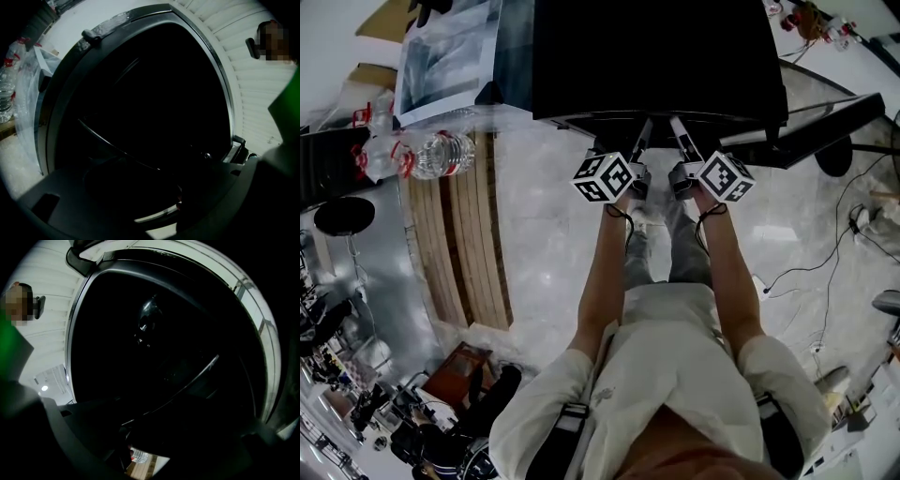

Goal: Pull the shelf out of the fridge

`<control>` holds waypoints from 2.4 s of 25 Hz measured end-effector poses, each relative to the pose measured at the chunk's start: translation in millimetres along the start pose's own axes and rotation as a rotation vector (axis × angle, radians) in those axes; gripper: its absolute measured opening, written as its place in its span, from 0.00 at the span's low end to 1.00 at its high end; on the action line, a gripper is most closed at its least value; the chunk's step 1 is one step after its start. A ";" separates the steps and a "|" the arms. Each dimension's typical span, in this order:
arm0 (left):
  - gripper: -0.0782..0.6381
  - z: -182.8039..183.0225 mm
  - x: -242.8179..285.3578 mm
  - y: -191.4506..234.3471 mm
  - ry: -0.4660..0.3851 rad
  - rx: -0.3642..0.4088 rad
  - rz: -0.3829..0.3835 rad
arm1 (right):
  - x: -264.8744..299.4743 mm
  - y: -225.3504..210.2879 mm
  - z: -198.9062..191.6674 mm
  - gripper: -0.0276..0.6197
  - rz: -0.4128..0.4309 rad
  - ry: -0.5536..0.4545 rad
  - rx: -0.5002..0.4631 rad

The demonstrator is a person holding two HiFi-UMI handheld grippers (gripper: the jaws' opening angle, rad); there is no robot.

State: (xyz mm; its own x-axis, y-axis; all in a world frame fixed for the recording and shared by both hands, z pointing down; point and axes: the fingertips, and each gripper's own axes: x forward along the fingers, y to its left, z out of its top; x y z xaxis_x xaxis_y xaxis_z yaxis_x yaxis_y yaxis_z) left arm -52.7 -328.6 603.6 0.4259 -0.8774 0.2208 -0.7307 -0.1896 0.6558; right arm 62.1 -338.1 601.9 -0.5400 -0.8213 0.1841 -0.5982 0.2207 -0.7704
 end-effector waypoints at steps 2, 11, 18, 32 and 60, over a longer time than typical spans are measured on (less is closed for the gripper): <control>0.55 1.2 4.1 1.5 -0.007 0.011 0.003 | 3.3 -2.8 1.3 0.50 -0.010 -0.013 -0.004; 0.44 3.4 17.3 6.9 -0.035 0.051 0.018 | 12.9 -9.6 3.4 0.33 -0.029 -0.033 -0.116; 0.40 5.2 12.0 3.6 -0.066 0.033 -0.015 | 6.7 -5.9 3.5 0.27 -0.006 -0.089 -0.092; 0.35 4.1 -11.0 -9.3 -0.096 0.002 -0.062 | -17.2 9.1 -1.7 0.24 0.047 -0.147 -0.033; 0.35 -1.4 -60.3 -31.3 -0.097 0.023 -0.109 | -64.3 35.7 -18.4 0.24 0.093 -0.186 -0.020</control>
State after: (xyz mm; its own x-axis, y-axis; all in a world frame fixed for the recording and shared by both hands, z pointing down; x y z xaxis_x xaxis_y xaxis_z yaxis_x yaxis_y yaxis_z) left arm -54.8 -269.1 570.8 0.4509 -0.8892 0.0780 -0.6957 -0.2954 0.6548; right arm 64.6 -267.7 573.7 -0.4758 -0.8796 -0.0052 -0.5631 0.3091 -0.7664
